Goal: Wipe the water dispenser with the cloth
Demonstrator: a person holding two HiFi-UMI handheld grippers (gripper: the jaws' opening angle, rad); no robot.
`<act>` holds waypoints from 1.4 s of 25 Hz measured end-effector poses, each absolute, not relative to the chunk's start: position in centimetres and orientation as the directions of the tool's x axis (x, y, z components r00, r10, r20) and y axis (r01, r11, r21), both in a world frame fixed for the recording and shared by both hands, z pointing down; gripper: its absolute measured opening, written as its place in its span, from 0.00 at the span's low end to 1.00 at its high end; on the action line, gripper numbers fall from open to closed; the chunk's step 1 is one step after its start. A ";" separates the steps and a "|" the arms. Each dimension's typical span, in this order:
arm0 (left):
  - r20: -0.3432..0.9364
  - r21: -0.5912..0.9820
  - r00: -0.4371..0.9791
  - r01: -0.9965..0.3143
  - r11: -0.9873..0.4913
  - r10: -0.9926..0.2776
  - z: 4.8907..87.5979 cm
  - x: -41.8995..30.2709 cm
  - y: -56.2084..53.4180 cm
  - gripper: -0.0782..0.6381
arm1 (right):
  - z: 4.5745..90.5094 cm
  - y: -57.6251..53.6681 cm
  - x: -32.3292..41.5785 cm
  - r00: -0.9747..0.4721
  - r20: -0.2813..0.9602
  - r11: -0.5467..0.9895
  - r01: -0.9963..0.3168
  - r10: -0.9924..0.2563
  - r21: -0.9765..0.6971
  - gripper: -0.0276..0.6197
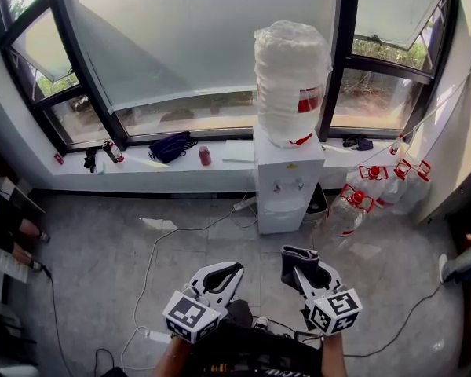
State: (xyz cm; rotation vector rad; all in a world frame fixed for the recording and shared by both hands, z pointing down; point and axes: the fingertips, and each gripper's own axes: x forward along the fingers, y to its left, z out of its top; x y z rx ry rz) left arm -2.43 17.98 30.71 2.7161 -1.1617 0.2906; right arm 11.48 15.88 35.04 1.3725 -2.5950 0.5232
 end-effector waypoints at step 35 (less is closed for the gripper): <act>0.286 0.081 0.800 -0.569 -0.818 -0.528 34.8 -8.7 -11.0 0.14 | 41.8 -22.3 3.9 -0.396 0.429 0.348 -0.918 -0.812 -0.188 0.22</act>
